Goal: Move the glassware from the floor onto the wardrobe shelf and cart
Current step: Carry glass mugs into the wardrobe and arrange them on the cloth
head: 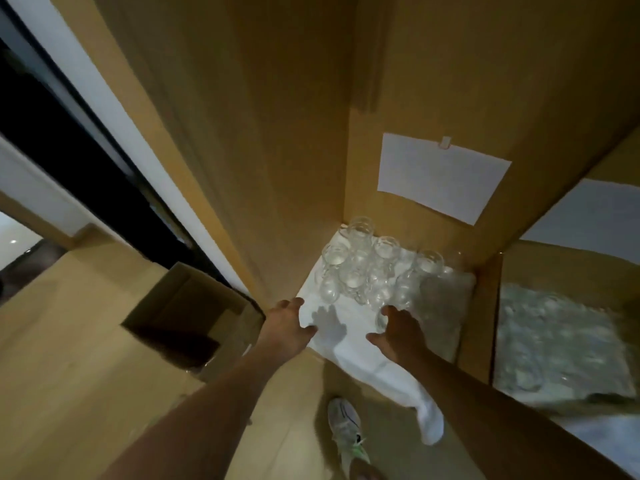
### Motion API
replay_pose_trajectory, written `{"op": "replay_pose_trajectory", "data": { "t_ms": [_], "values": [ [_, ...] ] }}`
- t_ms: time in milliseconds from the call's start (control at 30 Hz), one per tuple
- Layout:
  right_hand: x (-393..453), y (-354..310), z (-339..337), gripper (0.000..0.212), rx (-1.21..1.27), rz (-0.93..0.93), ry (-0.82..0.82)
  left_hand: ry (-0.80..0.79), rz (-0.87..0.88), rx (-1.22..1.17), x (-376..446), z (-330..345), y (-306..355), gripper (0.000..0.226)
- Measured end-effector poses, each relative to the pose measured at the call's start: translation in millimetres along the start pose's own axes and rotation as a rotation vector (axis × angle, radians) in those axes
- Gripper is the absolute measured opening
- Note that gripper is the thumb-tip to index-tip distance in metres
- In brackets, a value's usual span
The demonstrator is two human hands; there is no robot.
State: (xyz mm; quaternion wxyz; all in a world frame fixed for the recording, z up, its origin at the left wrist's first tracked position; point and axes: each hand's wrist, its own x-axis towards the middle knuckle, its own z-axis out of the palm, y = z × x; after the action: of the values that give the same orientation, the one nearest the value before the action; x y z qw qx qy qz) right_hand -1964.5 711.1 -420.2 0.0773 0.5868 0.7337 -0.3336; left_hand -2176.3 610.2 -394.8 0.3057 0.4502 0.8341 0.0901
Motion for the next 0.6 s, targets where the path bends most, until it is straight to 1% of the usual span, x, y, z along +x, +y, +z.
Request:
{"op": "replay_pose_trajectory", "data": {
  "t_ms": [100, 267, 367, 500, 600],
  "values": [
    [43, -1, 3, 0.068, -0.003, 0.029, -0.006, -0.039, -0.034, -0.013, 44, 4, 4, 0.071],
    [112, 2, 12, 0.066, 0.092, 0.114, -0.001, -0.098, -0.061, -0.050, 113, 22, 7, 0.072],
    [149, 10, 23, 0.064, 0.116, 0.122, 0.055, -0.093, -0.102, -0.087, 150, 37, 5, 0.072],
    [185, 24, 38, 0.080, 0.061, 0.155, 0.050, -0.100, -0.126, -0.115, 188, 58, -2, 0.079],
    [203, 32, 53, 0.087, -0.021, 0.135, 0.029, -0.089, -0.146, -0.125, 209, 75, -6, 0.086]
  ]
}}
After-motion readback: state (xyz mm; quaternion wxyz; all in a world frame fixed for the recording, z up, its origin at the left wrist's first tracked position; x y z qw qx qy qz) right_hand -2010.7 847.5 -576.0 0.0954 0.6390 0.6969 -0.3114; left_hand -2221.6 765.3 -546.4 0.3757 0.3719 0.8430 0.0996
